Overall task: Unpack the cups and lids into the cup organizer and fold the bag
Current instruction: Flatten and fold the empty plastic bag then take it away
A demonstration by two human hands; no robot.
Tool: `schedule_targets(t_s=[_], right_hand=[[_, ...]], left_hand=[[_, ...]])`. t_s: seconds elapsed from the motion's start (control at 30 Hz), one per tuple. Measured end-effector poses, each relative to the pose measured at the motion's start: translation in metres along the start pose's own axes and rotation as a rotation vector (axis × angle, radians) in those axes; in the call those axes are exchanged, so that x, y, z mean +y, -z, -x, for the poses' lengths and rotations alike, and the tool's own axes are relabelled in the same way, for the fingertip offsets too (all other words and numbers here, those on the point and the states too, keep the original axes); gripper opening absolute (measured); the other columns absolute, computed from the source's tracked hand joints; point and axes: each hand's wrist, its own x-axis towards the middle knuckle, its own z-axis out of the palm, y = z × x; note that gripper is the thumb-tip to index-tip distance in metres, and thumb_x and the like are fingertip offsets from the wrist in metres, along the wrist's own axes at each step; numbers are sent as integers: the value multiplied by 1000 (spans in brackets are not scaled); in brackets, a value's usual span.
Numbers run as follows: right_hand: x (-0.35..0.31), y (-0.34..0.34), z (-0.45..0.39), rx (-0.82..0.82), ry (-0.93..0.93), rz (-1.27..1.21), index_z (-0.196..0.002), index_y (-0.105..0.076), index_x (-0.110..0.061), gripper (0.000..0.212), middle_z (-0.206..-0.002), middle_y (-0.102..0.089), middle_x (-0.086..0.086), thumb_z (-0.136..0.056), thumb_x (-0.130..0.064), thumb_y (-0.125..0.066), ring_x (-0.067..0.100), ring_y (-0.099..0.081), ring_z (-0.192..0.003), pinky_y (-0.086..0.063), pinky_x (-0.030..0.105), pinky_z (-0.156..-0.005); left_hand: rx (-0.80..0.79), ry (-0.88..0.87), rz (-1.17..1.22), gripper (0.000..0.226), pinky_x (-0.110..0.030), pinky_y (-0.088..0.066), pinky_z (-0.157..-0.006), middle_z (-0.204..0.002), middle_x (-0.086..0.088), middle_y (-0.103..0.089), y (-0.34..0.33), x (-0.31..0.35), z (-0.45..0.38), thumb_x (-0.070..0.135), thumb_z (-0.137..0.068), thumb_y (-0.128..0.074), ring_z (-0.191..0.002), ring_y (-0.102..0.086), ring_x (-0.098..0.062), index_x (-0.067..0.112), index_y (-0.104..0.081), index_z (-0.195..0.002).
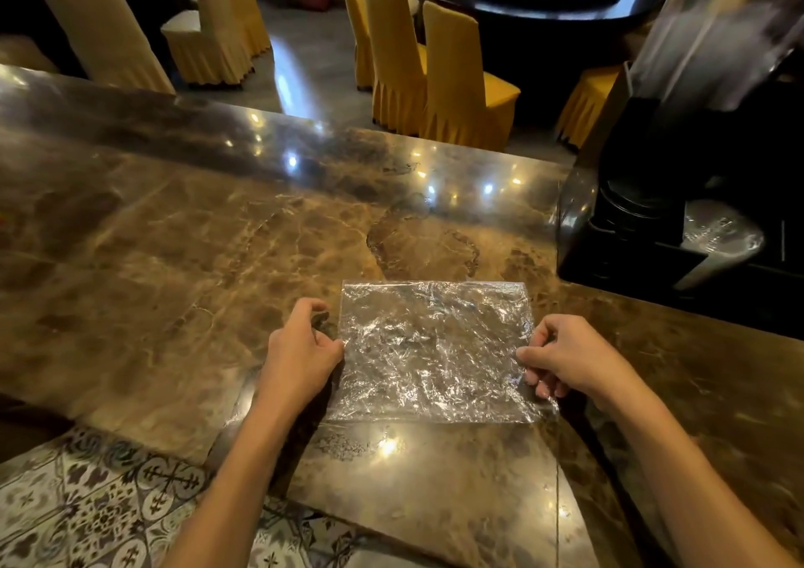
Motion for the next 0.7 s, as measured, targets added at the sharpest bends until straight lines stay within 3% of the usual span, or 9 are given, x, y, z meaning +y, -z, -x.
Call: schedule_targets(t_s=[0.13,0.27,0.4,0.5,0.57,0.63,0.67,0.7], right_hand=[[-3,-3,3,57,-9,164,-76,-51,-12,27,-55,-72,7,-86,-16,-75,15,-64,-41,-47,27,-39],[-9,-9,4,163,1,477,-76,-54,-17,30,-68,-68,0,-83,-37,-76,18,-65,-58,-46,33,-48],[-14,-9,8,206,-29,567,-80,-46,-22,36,-76,-61,-1,-83,-46,-73,16,-60,-62,-43,32,-48],[-20,-6,15,241,-68,631,-81,-35,-25,43,-75,-55,-4,-85,-48,-71,11,-53,-58,-33,28,-44],[-29,-10,20,388,40,662,-80,-32,-28,40,-75,-49,-9,-90,-43,-67,5,-46,-58,-28,24,-44],[-44,-25,24,511,262,504,-90,-41,-28,22,-83,-51,-11,-95,-37,-60,5,-51,-65,-39,22,-50],[-54,-37,25,511,363,372,-101,-48,-26,14,-91,-55,-11,-96,-36,-56,6,-56,-74,-49,25,-60],[-64,-51,24,469,445,245,-114,-52,-24,20,-103,-59,-9,-98,-36,-53,8,-58,-87,-53,29,-75]], left_hand=[[21,0,-28,45,-19,-40,-57,-75,-2,-69,-1,2,2,9,-87,-69,-70,-63,-11,16,-54,-129],[203,-145,-240,28,-14,-32,-59,-94,4,-52,-26,23,10,6,-91,-62,-74,-48,-4,12,-58,-119],[152,-561,-310,16,-31,-50,-84,-107,-4,-61,-71,51,10,9,-94,-58,-99,-52,-19,9,-63,-108],[81,-673,-411,31,-46,-38,-116,-143,-16,-54,-91,56,-2,15,-98,-54,-137,-45,-32,5,-59,-128],[40,-639,-480,46,-46,-24,-123,-160,-16,-37,-97,50,-6,26,-104,-41,-151,-25,-34,7,-45,-145],[30,-625,-557,55,-47,-23,-124,-164,-15,-28,-101,41,-5,34,-106,-28,-154,-17,-32,9,-33,-154],[30,-633,-569,56,-47,-24,-123,-165,-14,-27,-103,39,-5,35,-106,-26,-154,-17,-31,8,-31,-155],[19,-636,-573,56,-47,-24,-123,-165,-13,-27,-103,38,-5,34,-106,-28,-154,-17,-30,8,-30,-156]])
